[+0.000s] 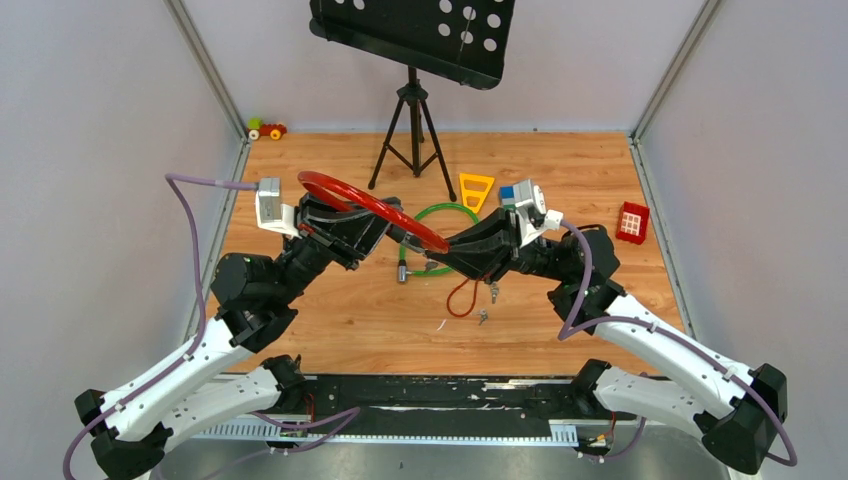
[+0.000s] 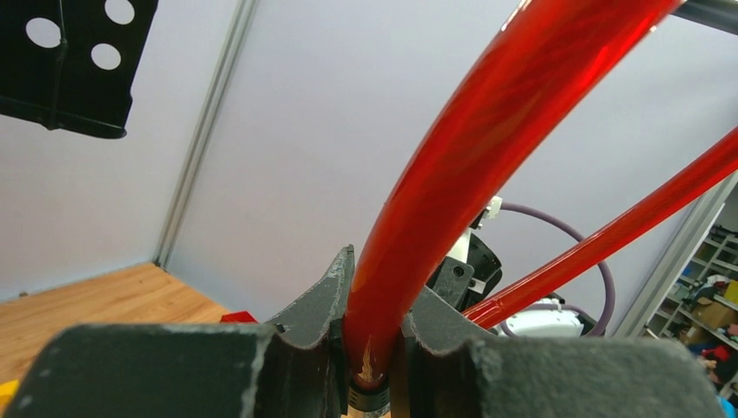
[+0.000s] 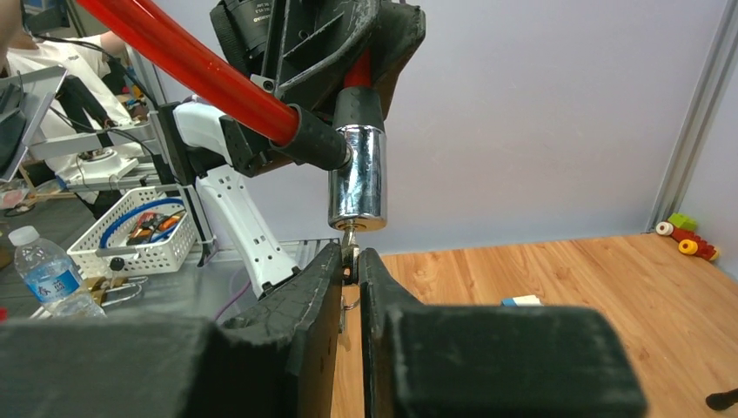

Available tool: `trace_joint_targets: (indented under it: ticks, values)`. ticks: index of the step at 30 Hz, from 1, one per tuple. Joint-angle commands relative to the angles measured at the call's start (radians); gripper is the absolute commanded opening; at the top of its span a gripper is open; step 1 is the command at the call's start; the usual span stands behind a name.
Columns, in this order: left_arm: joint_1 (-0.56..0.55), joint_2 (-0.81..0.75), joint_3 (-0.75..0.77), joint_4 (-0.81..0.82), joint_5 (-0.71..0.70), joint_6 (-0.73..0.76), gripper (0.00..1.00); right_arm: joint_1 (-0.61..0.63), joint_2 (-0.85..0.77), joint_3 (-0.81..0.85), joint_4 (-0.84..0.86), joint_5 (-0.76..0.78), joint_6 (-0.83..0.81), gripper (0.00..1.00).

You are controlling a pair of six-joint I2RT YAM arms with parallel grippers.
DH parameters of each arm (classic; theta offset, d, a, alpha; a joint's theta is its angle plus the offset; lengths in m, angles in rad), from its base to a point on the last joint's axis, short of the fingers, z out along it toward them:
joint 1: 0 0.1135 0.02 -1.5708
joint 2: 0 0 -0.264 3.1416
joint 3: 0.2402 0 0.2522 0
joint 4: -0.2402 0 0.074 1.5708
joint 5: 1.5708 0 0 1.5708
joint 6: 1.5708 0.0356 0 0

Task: Lock with the key
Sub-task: Lock the lock.

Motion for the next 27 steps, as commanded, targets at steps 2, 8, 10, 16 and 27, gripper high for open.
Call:
trace_joint_targets:
  ticks: [2, 8, 10, 16, 27]
  values:
    - [-0.001, -0.012, 0.022, 0.082, -0.019, -0.031, 0.00, -0.003, 0.021, 0.058, 0.032, -0.047, -0.003, 0.10]
    - [0.000, -0.018, 0.029, 0.061, -0.037, -0.027, 0.00, -0.002, 0.043, 0.073, 0.016, -0.047, -0.011, 0.14]
    - [-0.001, -0.017, 0.028, 0.059, -0.040, -0.025, 0.00, -0.002, 0.048, 0.079, 0.006, -0.049, -0.009, 0.16]
    - [-0.001, -0.008, 0.032, 0.061, -0.041, -0.029, 0.00, 0.002, 0.051, 0.077, -0.006, -0.042, -0.028, 0.10]
    - [-0.001, -0.003, 0.056, -0.077, -0.189, -0.067, 0.00, 0.072, 0.020, 0.063, -0.107, 0.200, -0.311, 0.00]
